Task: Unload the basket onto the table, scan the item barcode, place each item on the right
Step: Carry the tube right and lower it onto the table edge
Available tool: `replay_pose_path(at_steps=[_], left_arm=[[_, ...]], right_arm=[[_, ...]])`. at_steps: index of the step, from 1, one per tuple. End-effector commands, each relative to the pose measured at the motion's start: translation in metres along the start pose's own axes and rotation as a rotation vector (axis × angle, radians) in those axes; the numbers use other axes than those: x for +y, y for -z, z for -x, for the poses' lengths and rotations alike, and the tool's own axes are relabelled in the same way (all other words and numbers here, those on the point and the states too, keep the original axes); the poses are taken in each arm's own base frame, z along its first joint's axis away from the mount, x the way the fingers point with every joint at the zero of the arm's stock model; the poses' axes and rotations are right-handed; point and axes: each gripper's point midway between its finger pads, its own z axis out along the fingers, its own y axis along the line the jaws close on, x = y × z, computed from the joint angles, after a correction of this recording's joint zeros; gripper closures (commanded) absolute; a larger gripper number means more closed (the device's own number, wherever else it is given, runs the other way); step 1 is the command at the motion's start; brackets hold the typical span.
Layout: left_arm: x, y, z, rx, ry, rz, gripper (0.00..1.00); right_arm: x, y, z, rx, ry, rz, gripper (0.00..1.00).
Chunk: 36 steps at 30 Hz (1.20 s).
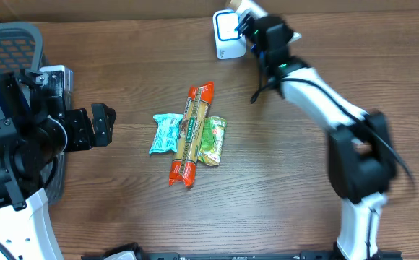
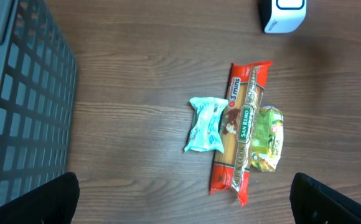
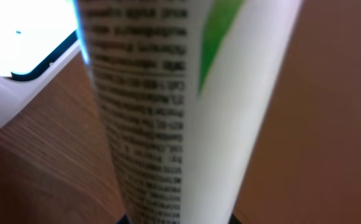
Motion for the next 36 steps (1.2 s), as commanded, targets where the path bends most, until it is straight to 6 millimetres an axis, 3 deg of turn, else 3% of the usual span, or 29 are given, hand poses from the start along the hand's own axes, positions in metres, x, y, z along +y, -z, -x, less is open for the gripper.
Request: replay_pose_path(at_steps=[1, 4, 6, 11, 12, 14, 19, 23, 26, 30, 36], left_arm=[[-0.001, 0.0, -0.001, -0.001, -0.015, -0.01, 0.0], [-0.001, 0.0, -0.001, -0.001, -0.015, -0.01, 0.0], [-0.001, 0.0, -0.001, 0.0, -0.015, -0.009, 0.0], [-0.001, 0.0, -0.001, -0.001, -0.015, -0.01, 0.01], [-0.001, 0.0, -0.001, 0.0, -0.015, -0.009, 0.0], [-0.001, 0.0, -0.001, -0.001, -0.015, -0.01, 0.0], [-0.001, 0.0, -0.001, -0.001, -0.015, -0.01, 0.0], [-0.001, 0.0, -0.001, 0.0, -0.015, -0.009, 0.0], [-0.001, 0.0, -0.001, -0.001, -0.015, -0.01, 0.01], [-0.001, 0.0, -0.001, -0.001, -0.015, -0.01, 0.0], [-0.001, 0.0, -0.001, -0.001, -0.015, -0.01, 0.0]], right_arm=[[-0.089, 0.109, 0.049, -0.181, -0.537, 0.029, 0.96], [-0.078, 0.156, 0.035, -0.12, -0.801, 0.25, 0.96], [-0.063, 0.188, 0.014, -0.022, -0.916, 0.437, 0.96], [-0.033, 0.211, -0.038, 0.231, -1.006, 0.604, 0.96], [-0.026, 0.209, -0.066, 0.345, -1.017, 0.587, 0.96], [-0.024, 0.203, -0.097, 0.446, -1.028, 0.523, 0.96], [-0.019, 0.183, -0.154, 0.578, -1.066, 0.43, 0.96], [-0.001, 0.161, -0.195, 0.641, -1.068, 0.413, 0.96], [0.016, 0.15, -0.223, 0.669, -0.959, 0.438, 0.96], [0.024, 0.143, -0.246, 0.684, -0.862, 0.436, 0.96], [0.032, 0.14, -0.261, 0.716, -0.833, 0.408, 0.96]])
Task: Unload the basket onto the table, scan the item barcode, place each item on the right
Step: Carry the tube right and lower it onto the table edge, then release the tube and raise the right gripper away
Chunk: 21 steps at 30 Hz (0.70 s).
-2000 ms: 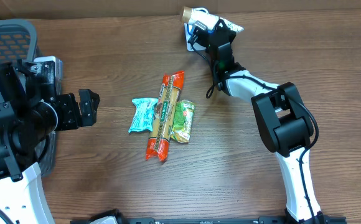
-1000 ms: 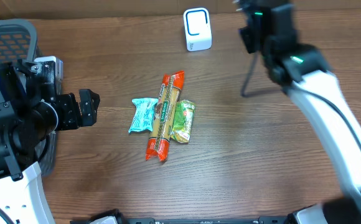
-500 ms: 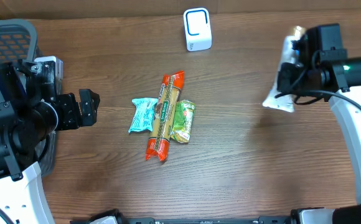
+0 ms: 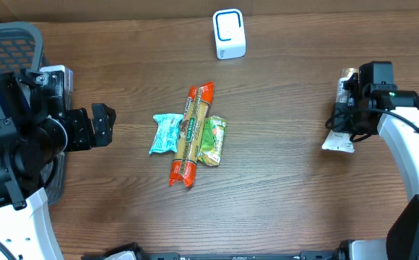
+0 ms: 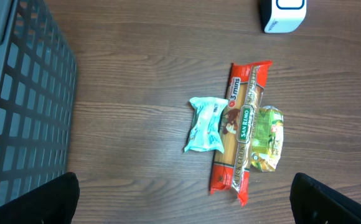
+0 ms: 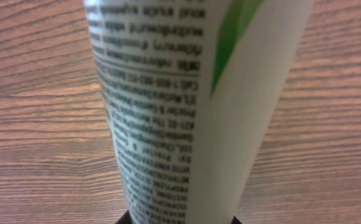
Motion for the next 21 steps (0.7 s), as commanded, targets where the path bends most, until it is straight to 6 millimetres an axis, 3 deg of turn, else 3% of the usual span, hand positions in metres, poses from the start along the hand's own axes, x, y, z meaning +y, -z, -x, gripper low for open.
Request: replay_pose_path(at_steps=[1, 15, 21], left_arm=[[-0.001, 0.0, -0.001, -0.002, -0.015, -0.01, 0.0], [-0.001, 0.0, -0.001, -0.002, -0.015, -0.01, 0.0], [-0.001, 0.0, -0.001, -0.002, -0.015, -0.01, 0.0]], right_arm=[[-0.011, 0.0, 0.002, -0.021, 0.039, -0.056, 0.96], [-0.014, -0.036, -0.016, -0.031, 0.083, -0.063, 0.96], [-0.019, -0.043, -0.011, -0.073, 0.044, -0.075, 0.96]])
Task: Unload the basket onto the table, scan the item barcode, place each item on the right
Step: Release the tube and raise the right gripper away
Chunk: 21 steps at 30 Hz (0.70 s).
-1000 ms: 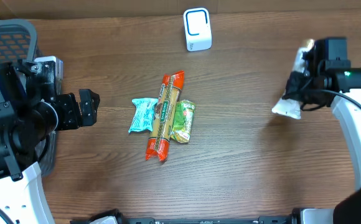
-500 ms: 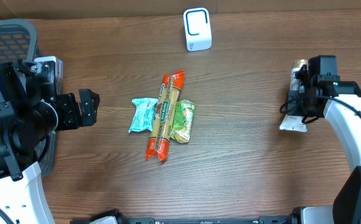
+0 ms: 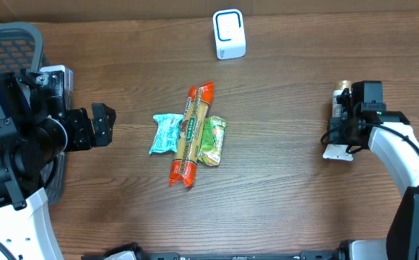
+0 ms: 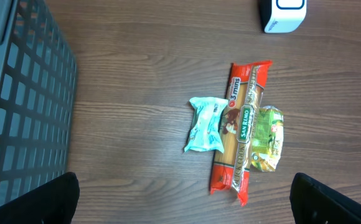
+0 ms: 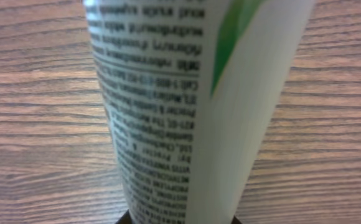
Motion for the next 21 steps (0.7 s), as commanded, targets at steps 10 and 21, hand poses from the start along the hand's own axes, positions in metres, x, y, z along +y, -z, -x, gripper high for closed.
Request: replay_pose_path(at_steps=[10, 21], left_arm=[[-0.001, 0.0, -0.001, -0.002, -0.015, -0.01, 0.01], [-0.001, 0.0, -0.001, -0.002, -0.015, -0.01, 0.01]], right_arm=[[-0.025, 0.002, 0.011, -0.05, -0.159, -0.027, 0.95], [-0.024, 0.002, 0.011, -0.05, -0.187, -0.02, 0.71]])
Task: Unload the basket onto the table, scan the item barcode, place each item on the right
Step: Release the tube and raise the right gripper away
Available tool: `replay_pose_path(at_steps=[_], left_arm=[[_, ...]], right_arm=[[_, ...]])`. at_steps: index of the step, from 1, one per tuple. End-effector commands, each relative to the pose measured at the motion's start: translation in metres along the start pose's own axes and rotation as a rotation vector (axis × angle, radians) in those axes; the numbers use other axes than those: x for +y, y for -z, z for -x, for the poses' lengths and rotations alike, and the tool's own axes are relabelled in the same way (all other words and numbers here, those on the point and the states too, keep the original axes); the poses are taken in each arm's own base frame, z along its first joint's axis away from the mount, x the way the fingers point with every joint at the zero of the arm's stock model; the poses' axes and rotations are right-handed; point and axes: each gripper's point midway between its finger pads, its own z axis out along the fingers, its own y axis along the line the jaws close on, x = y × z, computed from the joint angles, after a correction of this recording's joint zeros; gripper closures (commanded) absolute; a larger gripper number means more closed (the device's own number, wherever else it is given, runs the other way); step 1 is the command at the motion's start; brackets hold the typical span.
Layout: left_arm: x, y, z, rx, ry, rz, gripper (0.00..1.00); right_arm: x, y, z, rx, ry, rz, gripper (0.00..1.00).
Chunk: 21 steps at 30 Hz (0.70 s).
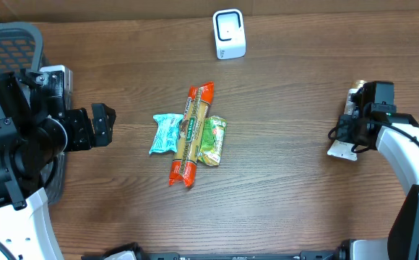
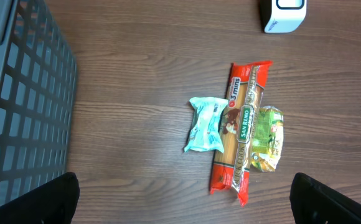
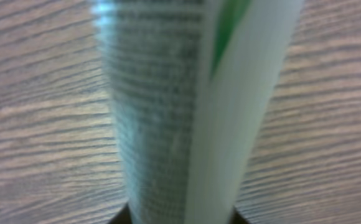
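A white tube with a green mark and fine print (image 3: 193,106) fills the right wrist view, blurred, over bare wood. My right gripper (image 1: 357,124) is shut on it at the table's right side, and the tube's flat white end (image 1: 342,150) pokes out toward the near edge. The white barcode scanner (image 1: 229,34) stands at the far middle, well away from the tube. My left gripper (image 2: 183,199) hangs open at the left with nothing between its fingers (image 2: 59,196).
A teal packet (image 1: 166,133), a red-orange pasta packet (image 1: 191,133) and a green packet (image 1: 212,141) lie side by side mid-table. A grey mesh basket (image 2: 18,93) stands at the far left, beside the left arm.
My right gripper and the tube have shifted slightly to the right, and the wrist view of the tube has gone blurred. The left arm and the packets have not moved.
My right gripper first held the tube up next to the scanner at the far side. It was then at the table's right side with the tube low over the wood. It stayed there, shifting only a little, with the tube still in its grip.
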Motion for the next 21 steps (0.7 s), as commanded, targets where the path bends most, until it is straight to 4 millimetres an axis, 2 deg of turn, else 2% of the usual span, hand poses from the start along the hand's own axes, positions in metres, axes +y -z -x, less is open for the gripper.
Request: replay_pose_path(at_steps=[1, 5, 7, 11, 15, 21], left_arm=[[-0.001, 0.0, -0.001, -0.002, -0.015, -0.01, 0.0], [-0.001, 0.0, -0.001, -0.002, -0.015, -0.009, 0.0], [-0.001, 0.0, -0.001, -0.002, -0.015, -0.009, 0.01], [-0.001, 0.0, -0.001, -0.002, -0.015, -0.01, 0.0], [-0.001, 0.0, -0.001, -0.001, -0.015, -0.01, 0.0], [-0.001, 0.0, -0.001, -0.001, -0.015, -0.01, 0.0]], right_arm=[[-0.001, 0.003, 0.007, -0.025, -0.023, 0.001, 0.68], [-0.001, 0.003, 0.007, -0.025, -0.027, 0.001, 0.6], [-0.001, 0.003, 0.008, -0.027, -0.048, 0.002, 0.52], [0.006, 0.007, 0.014, -0.038, -0.048, 0.039, 0.22], [0.025, 0.028, 0.032, -0.055, -0.044, 0.144, 0.0], [0.058, 0.087, 0.057, -0.041, -0.036, 0.332, 0.0]])
